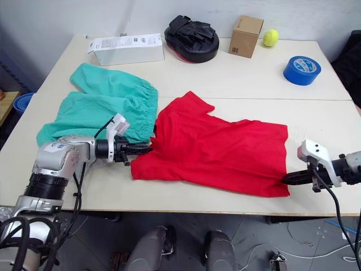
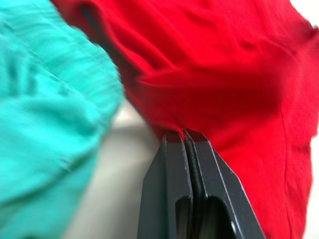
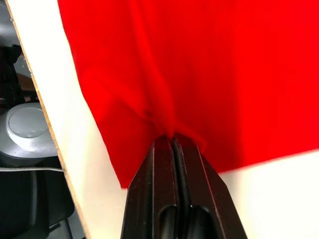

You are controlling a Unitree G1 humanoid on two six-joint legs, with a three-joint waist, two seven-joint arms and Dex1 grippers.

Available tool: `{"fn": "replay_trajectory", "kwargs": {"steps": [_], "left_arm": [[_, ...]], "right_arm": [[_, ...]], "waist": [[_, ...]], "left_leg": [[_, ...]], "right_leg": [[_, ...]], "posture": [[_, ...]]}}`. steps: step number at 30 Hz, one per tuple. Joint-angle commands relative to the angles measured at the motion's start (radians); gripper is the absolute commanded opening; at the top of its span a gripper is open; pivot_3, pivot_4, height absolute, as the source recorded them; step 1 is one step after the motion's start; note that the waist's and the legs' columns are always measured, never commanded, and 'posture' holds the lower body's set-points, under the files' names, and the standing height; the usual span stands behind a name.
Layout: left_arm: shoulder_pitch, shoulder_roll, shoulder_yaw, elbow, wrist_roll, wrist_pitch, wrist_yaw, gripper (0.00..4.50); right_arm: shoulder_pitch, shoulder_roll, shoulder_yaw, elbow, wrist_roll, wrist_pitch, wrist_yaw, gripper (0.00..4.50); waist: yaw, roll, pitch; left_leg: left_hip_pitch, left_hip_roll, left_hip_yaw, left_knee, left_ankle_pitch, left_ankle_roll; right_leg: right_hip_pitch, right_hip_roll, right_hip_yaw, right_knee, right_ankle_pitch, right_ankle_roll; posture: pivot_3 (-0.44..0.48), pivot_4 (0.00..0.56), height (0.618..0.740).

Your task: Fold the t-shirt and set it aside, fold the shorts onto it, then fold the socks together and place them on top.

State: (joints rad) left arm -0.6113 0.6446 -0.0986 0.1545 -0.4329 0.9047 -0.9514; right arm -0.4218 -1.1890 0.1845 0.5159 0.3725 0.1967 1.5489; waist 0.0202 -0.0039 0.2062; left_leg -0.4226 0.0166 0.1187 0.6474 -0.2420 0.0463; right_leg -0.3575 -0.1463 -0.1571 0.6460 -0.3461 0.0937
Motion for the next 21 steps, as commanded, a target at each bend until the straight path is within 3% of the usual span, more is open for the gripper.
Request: {"fn": "replay_trajectory", "kwargs": {"steps": [1, 4, 13, 18, 21], "left_arm": [[0.020, 0.018, 0.014, -0.057, -0.010, -0.010, -0.018, 0.57], [0.024, 0.014, 0.034, -0.064, -0.010, -0.017, -0.006, 1.48], [0.040, 0.065, 0.125, -0.184, -0.072, -0.032, -0.047, 4.31], [0.076, 0.127, 0.133, -0.291, -0.078, -0.106, -0.111, 4.45], [0.129, 0.174, 0.089, -0.349, 0.005, -0.255, -0.138, 4.45]], "right_arm": [[-0.001, -0.005, -0.073, -0.031, 0.002, -0.017, 0.046, 0.37], [0.007, -0.009, -0.103, -0.047, -0.006, -0.029, 0.034, 1.22], [0.076, -0.033, -0.270, -0.115, 0.003, -0.061, -0.012, 4.40], [0.164, -0.015, -0.383, -0.306, 0.043, -0.041, -0.047, 4.49], [0.255, 0.014, -0.439, -0.472, 0.055, -0.062, -0.079, 4.49]], "waist": [[0.000, 0.000, 0.000], [0.003, 0.000, 0.000], [0.002, 0.000, 0.000], [0.001, 0.000, 0.000], [0.002, 0.000, 0.000]], "left_leg": [[0.000, 0.000, 0.000, 0.000, 0.000, 0.000], [0.000, 0.000, 0.000, 0.000, 0.000, 0.000], [0.000, 0.000, 0.000, 0.000, 0.000, 0.000], [0.000, 0.000, 0.000, -0.001, 0.000, 0.000], [0.000, 0.000, 0.000, -0.002, 0.000, 0.000]], "right_leg": [[0.000, 0.000, 0.000, 0.000, 0.000, 0.000], [0.000, 0.000, 0.000, 0.000, 0.000, 0.000], [0.000, -0.001, 0.000, -0.001, 0.000, 0.000], [0.000, 0.000, 0.000, -0.001, 0.000, 0.000], [0.000, 0.000, 0.000, -0.001, 0.000, 0.000]], "posture": [[0.000, 0.150, 0.740], [0.000, 0.150, 0.740], [0.000, 0.150, 0.740], [0.000, 0.150, 0.740], [0.000, 0.150, 0.740]]}}
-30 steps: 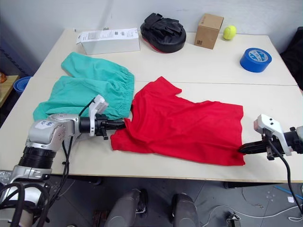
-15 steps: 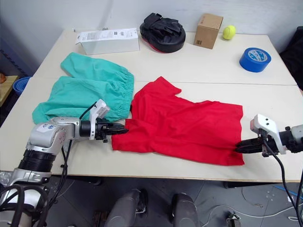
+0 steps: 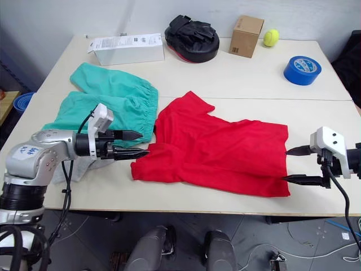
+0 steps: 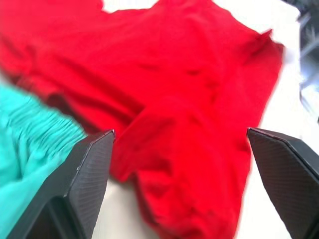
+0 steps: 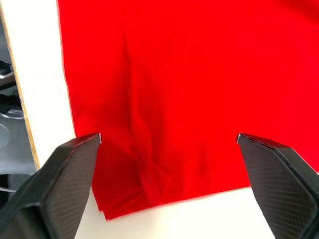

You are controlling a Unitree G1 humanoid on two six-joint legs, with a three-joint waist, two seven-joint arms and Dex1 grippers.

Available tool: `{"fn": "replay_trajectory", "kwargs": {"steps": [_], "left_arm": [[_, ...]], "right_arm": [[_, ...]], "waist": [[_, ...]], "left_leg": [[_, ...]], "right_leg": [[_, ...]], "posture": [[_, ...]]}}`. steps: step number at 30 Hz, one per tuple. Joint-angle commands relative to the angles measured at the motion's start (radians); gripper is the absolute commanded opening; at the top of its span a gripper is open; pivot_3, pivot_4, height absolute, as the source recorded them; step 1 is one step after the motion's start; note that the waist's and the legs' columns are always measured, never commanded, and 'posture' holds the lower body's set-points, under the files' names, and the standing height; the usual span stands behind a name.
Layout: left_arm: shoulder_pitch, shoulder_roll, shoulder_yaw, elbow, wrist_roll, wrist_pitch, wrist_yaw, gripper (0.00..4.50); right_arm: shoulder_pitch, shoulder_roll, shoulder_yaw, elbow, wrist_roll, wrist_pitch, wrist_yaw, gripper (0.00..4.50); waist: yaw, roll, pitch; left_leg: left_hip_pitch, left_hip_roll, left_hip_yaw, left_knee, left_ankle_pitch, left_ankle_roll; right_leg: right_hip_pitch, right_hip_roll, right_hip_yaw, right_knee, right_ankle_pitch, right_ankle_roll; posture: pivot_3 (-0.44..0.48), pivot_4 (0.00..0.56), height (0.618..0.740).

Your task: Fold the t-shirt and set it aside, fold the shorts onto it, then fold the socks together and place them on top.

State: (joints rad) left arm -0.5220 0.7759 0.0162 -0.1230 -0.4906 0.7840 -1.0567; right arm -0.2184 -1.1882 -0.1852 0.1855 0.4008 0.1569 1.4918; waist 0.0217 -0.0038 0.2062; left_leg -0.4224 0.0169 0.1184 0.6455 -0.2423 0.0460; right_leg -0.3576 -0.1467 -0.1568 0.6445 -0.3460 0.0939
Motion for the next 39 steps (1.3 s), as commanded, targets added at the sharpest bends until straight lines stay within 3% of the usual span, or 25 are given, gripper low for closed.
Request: {"fn": "replay_trajectory", "kwargs": {"steps": [1, 5, 15, 16, 17, 20, 21, 24, 26, 29, 33, 36, 39], "left_arm": [[0.063, 0.056, -0.043, -0.087, 0.095, -0.201, -0.049, 4.45], [0.141, 0.078, -0.105, -0.118, 0.207, -0.433, -0.073, 4.45], [0.184, 0.068, -0.176, -0.091, 0.329, -0.640, -0.081, 4.45], [0.184, 0.067, -0.179, -0.090, 0.329, -0.645, -0.085, 4.50], [0.185, 0.067, -0.181, -0.088, 0.330, -0.648, -0.088, 4.08], [0.179, 0.059, -0.183, -0.081, 0.338, -0.650, -0.082, 3.28], [0.171, 0.049, -0.179, -0.078, 0.334, -0.641, -0.074, 3.27], [0.141, 0.015, -0.154, -0.086, 0.263, -0.546, -0.072, 3.27], [0.118, -0.008, -0.139, -0.091, 0.212, -0.475, -0.072, 3.11], [0.085, -0.033, -0.133, -0.087, 0.157, -0.400, -0.076, 2.41], [0.016, -0.099, -0.168, -0.026, 0.154, -0.320, -0.049, 1.12], [0.002, -0.127, -0.234, 0.037, 0.231, -0.364, -0.047, 0.05], [0.004, -0.129, -0.303, 0.093, 0.304, -0.404, -0.056, 0.01]], "right_arm": [[0.090, 0.021, -0.082, -0.185, 0.015, -0.056, -0.024, 4.49], [0.224, 0.044, -0.117, -0.268, -0.072, -0.216, -0.054, 4.49], [0.377, 0.053, -0.140, -0.156, -0.242, -0.535, -0.149, 4.49], [0.381, 0.054, -0.139, -0.150, -0.242, -0.543, -0.157, 4.12], [0.383, 0.053, -0.137, -0.144, -0.244, -0.551, -0.166, 3.97], [0.378, 0.057, -0.127, -0.136, -0.235, -0.557, -0.190, 2.95], [0.365, 0.066, -0.122, -0.147, -0.215, -0.527, -0.201, 2.66], [0.324, 0.096, -0.101, -0.235, -0.098, -0.343, -0.219, 2.66], [0.300, 0.117, -0.077, -0.292, -0.048, -0.246, -0.229, 2.36], [0.272, 0.139, -0.040, -0.345, -0.024, -0.160, -0.241, 1.45], [0.215, 0.183, 0.049, -0.366, -0.059, -0.126, -0.264, 0.09], [0.181, 0.213, 0.105, -0.352, -0.094, -0.121, -0.282, 0.00], [0.157, 0.232, 0.146, -0.333, -0.135, -0.121, -0.300, 0.00]], "waist": [[0.001, 0.000, 0.000], [0.008, 0.000, 0.000], [0.003, 0.000, 0.000], [0.002, 0.000, 0.000], [0.001, 0.000, 0.000], [0.001, 0.000, 0.000], [0.002, 0.000, 0.000], [0.002, 0.000, 0.000], [0.002, 0.000, 0.000], [0.003, 0.000, 0.000], [0.006, 0.000, 0.000], [0.004, 0.000, 0.000], [0.003, 0.000, 0.000]], "left_leg": [[0.000, 0.000, 0.000, 0.000, 0.000, 0.000], [0.000, 0.000, 0.001, -0.001, -0.001, 0.000], [-0.001, -0.001, 0.002, -0.002, -0.001, 0.002], [-0.001, 0.000, 0.002, -0.002, -0.001, 0.002], [-0.001, 0.000, 0.002, -0.002, -0.001, 0.002], [0.000, 0.000, 0.002, -0.002, -0.001, 0.002], [0.000, 0.000, 0.002, -0.002, -0.001, 0.002], [0.000, 0.000, 0.001, -0.002, -0.001, 0.002], [0.000, 0.000, 0.000, -0.001, -0.001, 0.002], [0.000, 0.000, -0.001, 0.000, -0.001, 0.002], [-0.001, -0.001, -0.002, 0.000, -0.001, 0.002], [-0.001, -0.001, -0.001, 0.000, -0.001, 0.002], [0.000, -0.001, -0.001, 0.000, -0.001, 0.002]], "right_leg": [[0.000, 0.000, 0.000, 0.000, 0.000, 0.000], [0.000, 0.000, 0.000, -0.002, 0.000, 0.000], [0.001, 0.000, 0.001, -0.007, 0.000, 0.000], [0.001, 0.000, 0.001, -0.007, 0.000, 0.000], [0.001, 0.000, 0.001, -0.007, 0.000, 0.000], [0.001, 0.000, 0.001, -0.006, 0.000, 0.000], [0.001, 0.000, 0.001, -0.006, 0.000, 0.000], [0.001, 0.000, 0.001, -0.006, 0.000, 0.000], [0.002, 0.000, 0.000, -0.005, 0.000, 0.000], [0.002, 0.000, 0.000, -0.003, 0.000, 0.000], [0.002, 0.000, -0.001, -0.002, 0.001, 0.001], [0.001, -0.001, 0.000, -0.002, 0.001, 0.002], [0.000, 0.000, 0.000, -0.001, 0.001, 0.002]], "posture": [[0.000, 0.150, 0.740], [0.000, 0.150, 0.740], [0.000, 0.150, 0.740], [0.000, 0.150, 0.740], [0.000, 0.150, 0.740], [0.000, 0.150, 0.740], [0.000, 0.150, 0.740], [0.000, 0.150, 0.740], [0.000, 0.150, 0.740], [0.000, 0.150, 0.740], [0.000, 0.150, 0.740], [0.000, 0.150, 0.740], [0.000, 0.150, 0.740]]}}
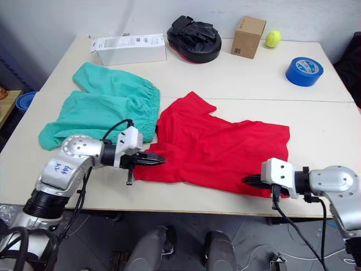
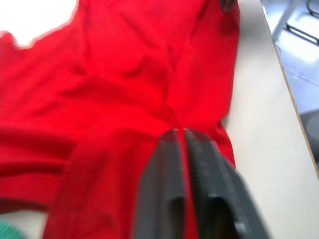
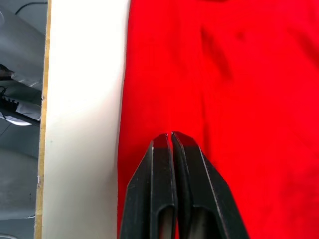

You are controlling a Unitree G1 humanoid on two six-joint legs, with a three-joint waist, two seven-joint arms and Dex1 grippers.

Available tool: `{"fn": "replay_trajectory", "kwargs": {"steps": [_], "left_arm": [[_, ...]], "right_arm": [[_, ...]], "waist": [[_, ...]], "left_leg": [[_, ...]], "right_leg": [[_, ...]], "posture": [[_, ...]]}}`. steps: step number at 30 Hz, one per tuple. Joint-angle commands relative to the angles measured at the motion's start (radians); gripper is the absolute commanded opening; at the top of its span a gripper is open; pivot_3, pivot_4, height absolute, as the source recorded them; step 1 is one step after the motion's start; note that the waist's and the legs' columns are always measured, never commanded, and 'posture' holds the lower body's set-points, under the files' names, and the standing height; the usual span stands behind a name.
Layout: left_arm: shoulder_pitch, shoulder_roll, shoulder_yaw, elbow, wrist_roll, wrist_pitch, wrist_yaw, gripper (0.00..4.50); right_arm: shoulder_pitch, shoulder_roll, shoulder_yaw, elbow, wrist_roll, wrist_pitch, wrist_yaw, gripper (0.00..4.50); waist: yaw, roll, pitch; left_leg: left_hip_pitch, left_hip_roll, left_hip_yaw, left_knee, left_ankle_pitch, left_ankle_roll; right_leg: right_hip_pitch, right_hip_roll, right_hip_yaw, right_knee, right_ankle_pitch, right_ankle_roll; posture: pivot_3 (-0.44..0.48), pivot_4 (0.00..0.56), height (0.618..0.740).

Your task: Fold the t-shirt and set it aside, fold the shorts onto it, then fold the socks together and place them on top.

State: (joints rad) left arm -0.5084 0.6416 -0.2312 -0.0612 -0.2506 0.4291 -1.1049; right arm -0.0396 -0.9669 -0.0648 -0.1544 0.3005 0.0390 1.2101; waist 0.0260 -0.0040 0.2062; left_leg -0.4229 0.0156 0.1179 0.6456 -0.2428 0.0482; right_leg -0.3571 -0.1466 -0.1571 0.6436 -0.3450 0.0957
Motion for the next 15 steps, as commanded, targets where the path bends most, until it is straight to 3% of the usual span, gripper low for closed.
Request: {"fn": "replay_trajectory", "kwargs": {"steps": [1, 6, 15], "left_arm": [[-0.008, 0.004, -0.080, 0.054, 0.093, -0.061, -0.005, 0.01], [-0.011, -0.002, -0.121, 0.119, 0.165, -0.129, 0.008, 0.01], [-0.001, 0.012, -0.099, 0.144, 0.166, -0.171, -0.004, 0.01]], "right_arm": [[-0.028, 0.015, 0.042, 0.016, -0.053, -0.004, -0.022, 0.00], [-0.024, 0.007, 0.073, 0.075, -0.122, -0.015, -0.040, 0.00], [0.078, -0.141, -0.109, 0.328, -0.107, -0.161, 0.036, 0.00]], "waist": [[-0.002, 0.000, 0.000], [0.000, -0.001, -0.001], [0.001, -0.003, -0.002]], "left_leg": [[0.000, 0.000, 0.000, 0.000, 0.000, 0.000], [0.000, 0.000, 0.000, 0.001, 0.000, 0.000], [0.002, 0.000, -0.001, 0.001, 0.000, 0.001]], "right_leg": [[0.000, 0.000, 0.000, 0.000, 0.000, 0.000], [0.000, -0.001, 0.000, 0.000, 0.000, 0.000], [0.004, -0.001, 0.000, -0.002, 0.001, 0.001]], "posture": [[0.000, 0.150, 0.740], [0.000, 0.150, 0.740], [0.000, 0.150, 0.740]]}}
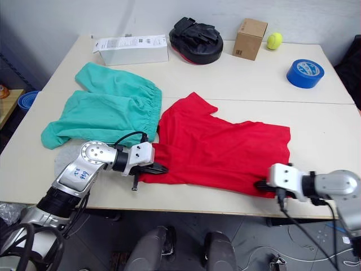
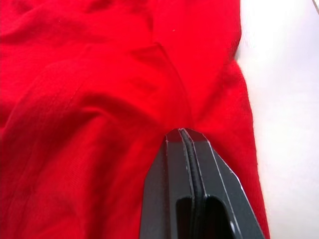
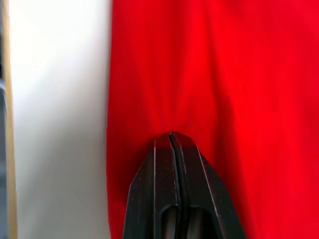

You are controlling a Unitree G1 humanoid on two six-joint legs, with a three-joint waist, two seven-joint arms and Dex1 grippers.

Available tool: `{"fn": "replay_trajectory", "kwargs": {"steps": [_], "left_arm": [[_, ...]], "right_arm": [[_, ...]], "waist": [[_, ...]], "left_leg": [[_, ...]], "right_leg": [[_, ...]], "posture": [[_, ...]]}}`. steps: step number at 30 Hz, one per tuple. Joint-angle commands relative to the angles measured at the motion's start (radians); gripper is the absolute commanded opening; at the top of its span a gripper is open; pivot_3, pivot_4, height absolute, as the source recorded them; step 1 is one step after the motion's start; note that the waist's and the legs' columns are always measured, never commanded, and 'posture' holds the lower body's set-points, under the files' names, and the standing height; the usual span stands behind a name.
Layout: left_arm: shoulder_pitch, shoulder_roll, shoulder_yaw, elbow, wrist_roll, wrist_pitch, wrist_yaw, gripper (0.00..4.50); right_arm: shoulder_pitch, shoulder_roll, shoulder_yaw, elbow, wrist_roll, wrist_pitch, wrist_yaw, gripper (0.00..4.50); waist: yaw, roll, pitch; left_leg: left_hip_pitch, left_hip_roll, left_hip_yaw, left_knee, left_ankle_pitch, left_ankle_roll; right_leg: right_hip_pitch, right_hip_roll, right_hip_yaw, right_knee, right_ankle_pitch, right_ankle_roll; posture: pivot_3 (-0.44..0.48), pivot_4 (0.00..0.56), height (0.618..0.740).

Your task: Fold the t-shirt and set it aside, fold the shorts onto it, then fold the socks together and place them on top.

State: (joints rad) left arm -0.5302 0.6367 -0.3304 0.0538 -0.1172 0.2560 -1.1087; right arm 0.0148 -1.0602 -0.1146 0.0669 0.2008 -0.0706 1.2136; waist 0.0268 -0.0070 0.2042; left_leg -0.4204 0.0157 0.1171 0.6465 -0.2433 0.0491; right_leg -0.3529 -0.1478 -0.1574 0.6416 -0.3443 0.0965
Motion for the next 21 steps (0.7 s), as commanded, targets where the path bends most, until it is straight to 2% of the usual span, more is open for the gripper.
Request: {"fn": "replay_trajectory", "kwargs": {"steps": [1, 5, 8, 11, 14, 17, 21], "left_arm": [[0.022, 0.017, 0.003, 0.031, 0.031, 0.000, 0.000, 0.01], [0.022, 0.016, 0.011, 0.027, 0.026, 0.003, 0.000, 0.01], [0.021, 0.010, 0.017, 0.028, 0.022, 0.003, 0.003, 0.01], [0.020, 0.004, 0.020, 0.019, 0.017, 0.010, 0.003, 0.01], [0.019, 0.002, 0.023, 0.011, 0.014, 0.014, 0.001, 0.01], [0.018, -0.003, 0.024, 0.002, 0.011, 0.017, 0.004, 0.01], [0.016, -0.010, 0.023, -0.002, 0.012, 0.017, 0.008, 0.01]], "right_arm": [[0.024, -0.064, -0.076, 0.153, -0.012, -0.076, 0.040, 0.00], [-0.019, -0.095, -0.095, 0.304, -0.030, -0.150, 0.039, 0.00], [-0.071, -0.081, -0.115, 0.334, 0.022, -0.143, 0.062, 0.00], [-0.078, -0.064, -0.159, 0.199, 0.155, 0.003, 0.095, 0.00], [-0.018, -0.064, -0.194, 0.029, 0.240, 0.118, 0.113, 0.00], [0.019, -0.040, -0.189, -0.075, 0.246, 0.173, 0.076, 0.00], [0.012, 0.013, -0.115, -0.132, 0.186, 0.171, 0.030, 0.00]], "waist": [[-0.001, 0.000, 0.000], [-0.003, 0.000, 0.000], [-0.004, 0.001, 0.000], [-0.007, 0.003, 0.000], [-0.003, 0.003, 0.000], [0.001, 0.003, 0.000], [-0.001, 0.003, 0.000]], "left_leg": [[0.000, 0.000, 0.000, 0.000, 0.000, 0.000], [0.000, 0.000, 0.000, 0.000, 0.000, 0.000], [0.000, 0.000, 0.000, 0.000, 0.000, 0.000], [0.000, 0.000, 0.000, 0.000, 0.000, 0.000], [0.000, 0.001, -0.001, 0.000, 0.000, 0.000], [-0.001, 0.000, -0.001, 0.000, 0.000, 0.000], [-0.001, 0.000, -0.001, 0.000, -0.001, 0.002]], "right_leg": [[0.000, 0.000, 0.000, 0.000, 0.000, 0.000], [0.000, 0.000, 0.000, 0.000, 0.000, 0.000], [0.000, 0.000, 0.000, 0.000, 0.000, 0.000], [-0.001, 0.000, 0.000, 0.001, 0.000, 0.000], [-0.001, 0.000, 0.000, 0.001, 0.000, 0.000], [0.000, 0.000, -0.001, 0.000, 0.000, 0.000], [0.001, 0.000, -0.001, -0.004, 0.000, 0.000]], "posture": [[0.000, 0.150, 0.740], [0.000, 0.150, 0.740], [0.000, 0.150, 0.740], [0.000, 0.150, 0.740], [0.000, 0.150, 0.740], [0.000, 0.150, 0.740], [0.000, 0.150, 0.740]]}}
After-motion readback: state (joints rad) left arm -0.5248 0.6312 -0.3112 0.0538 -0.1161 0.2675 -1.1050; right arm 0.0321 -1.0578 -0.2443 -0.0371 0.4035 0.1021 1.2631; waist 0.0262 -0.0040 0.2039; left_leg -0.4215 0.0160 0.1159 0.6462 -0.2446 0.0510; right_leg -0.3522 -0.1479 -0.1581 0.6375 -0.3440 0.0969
